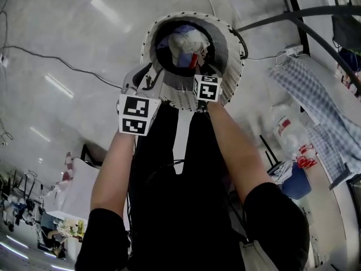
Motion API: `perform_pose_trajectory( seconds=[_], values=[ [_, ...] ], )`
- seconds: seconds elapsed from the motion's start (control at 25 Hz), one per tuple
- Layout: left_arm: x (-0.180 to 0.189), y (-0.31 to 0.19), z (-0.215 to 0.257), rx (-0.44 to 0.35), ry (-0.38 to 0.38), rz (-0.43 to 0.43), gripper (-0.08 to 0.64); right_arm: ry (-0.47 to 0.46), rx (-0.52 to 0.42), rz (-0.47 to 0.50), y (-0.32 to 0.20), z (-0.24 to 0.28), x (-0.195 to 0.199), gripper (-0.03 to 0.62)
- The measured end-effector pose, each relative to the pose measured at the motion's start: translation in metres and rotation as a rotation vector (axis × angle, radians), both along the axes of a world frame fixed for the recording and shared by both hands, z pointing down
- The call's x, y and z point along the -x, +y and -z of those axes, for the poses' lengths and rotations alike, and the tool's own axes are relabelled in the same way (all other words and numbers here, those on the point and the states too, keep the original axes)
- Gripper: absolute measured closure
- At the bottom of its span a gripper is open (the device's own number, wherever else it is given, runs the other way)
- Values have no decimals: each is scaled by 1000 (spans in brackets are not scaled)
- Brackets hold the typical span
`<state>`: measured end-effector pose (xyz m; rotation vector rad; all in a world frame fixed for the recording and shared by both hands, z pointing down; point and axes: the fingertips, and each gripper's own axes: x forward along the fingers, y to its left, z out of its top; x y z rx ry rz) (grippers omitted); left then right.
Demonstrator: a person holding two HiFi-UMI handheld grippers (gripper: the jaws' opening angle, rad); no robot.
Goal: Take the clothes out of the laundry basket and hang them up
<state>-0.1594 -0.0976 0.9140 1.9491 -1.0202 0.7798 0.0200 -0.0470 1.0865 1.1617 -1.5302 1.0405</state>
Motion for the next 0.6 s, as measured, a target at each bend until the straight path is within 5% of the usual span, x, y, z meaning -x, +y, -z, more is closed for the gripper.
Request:
perform_pose_trajectory(
  seconds=[0.28, 0.6],
  values=[
    [-20, -5, -47, 36, 68, 69, 420, 45, 11, 29, -6, -84, -6, 442],
    [-15, -1, -86, 76, 44, 75, 420, 72, 17, 31, -21, -161, -8, 434]
  ],
)
